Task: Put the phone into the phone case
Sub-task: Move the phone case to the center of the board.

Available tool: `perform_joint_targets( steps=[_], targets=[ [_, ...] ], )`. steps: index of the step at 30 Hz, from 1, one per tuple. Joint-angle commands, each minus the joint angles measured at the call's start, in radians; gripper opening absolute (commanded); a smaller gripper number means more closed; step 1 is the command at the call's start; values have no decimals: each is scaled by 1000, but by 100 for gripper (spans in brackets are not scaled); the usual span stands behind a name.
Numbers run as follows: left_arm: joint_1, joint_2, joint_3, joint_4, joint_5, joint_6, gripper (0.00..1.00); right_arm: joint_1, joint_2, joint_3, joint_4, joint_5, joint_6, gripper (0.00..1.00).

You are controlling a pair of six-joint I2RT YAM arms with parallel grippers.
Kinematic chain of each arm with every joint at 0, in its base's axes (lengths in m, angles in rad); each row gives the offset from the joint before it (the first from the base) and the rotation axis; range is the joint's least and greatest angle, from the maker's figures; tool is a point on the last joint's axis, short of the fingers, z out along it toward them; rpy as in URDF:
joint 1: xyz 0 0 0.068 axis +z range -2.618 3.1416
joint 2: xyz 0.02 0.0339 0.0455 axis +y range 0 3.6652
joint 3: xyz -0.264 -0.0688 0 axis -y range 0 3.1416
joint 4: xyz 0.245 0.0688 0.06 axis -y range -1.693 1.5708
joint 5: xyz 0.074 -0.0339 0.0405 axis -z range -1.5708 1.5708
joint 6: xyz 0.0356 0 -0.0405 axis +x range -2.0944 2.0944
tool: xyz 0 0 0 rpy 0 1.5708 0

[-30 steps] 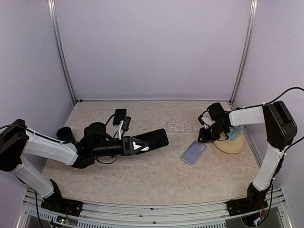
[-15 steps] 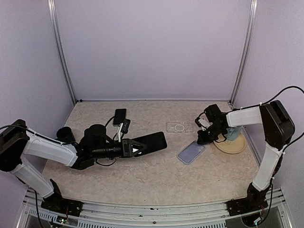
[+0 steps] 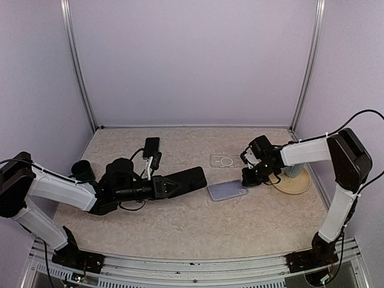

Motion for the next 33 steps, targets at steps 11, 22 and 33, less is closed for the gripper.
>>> perform_joint_targets(
  steps=[11, 22, 33],
  targets=[
    [9, -109, -9, -108, -178, -65, 0, 171, -78, -92, 201, 93, 360, 1],
    [9, -137, -16, -137, -208, -58, 0, 187, 16, -14, 223, 120, 394, 3],
    [10, -139, -13, -148, -218, -56, 0, 223, 61, 38, 222, 83, 411, 13]
  ],
)
